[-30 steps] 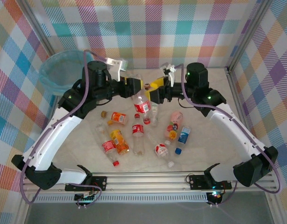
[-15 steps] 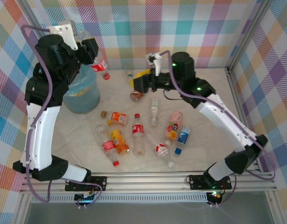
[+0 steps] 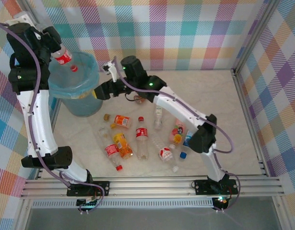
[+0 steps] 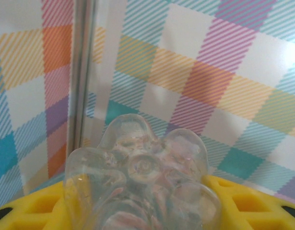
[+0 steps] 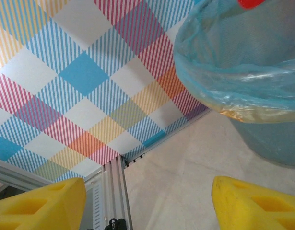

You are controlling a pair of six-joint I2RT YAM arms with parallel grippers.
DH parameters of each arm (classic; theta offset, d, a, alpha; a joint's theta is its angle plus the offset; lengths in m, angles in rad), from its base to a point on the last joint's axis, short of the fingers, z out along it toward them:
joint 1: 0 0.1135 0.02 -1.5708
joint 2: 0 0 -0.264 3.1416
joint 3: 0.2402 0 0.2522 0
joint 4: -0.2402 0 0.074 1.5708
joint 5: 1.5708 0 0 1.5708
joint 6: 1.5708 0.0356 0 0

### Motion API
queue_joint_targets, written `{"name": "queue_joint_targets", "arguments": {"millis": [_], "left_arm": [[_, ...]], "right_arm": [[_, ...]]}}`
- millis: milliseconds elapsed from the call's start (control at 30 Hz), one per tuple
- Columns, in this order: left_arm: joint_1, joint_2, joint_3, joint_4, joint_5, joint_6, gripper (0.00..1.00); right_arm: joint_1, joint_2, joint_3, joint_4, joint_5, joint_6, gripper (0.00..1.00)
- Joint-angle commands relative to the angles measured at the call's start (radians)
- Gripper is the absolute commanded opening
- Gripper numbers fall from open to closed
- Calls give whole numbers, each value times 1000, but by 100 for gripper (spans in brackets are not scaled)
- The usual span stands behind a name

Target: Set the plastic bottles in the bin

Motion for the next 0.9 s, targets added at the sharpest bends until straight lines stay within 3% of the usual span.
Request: {"name": "queue_joint_targets", "arguments": {"millis": [0, 333, 733, 867], "left_arm": [[65, 60, -7, 42, 44, -24, 46], [94, 202, -158, 116, 268, -32, 48], [94, 304, -302, 131, 306, 28, 56], [93, 335, -290, 113, 308, 37, 66]], "right_arm": [[10, 72, 101, -38, -31, 25, 70], [10, 126, 96, -75, -2, -2, 70], [8, 96, -28, -74, 4, -44, 71], [6, 98, -27, -74, 11, -53, 71]]}}
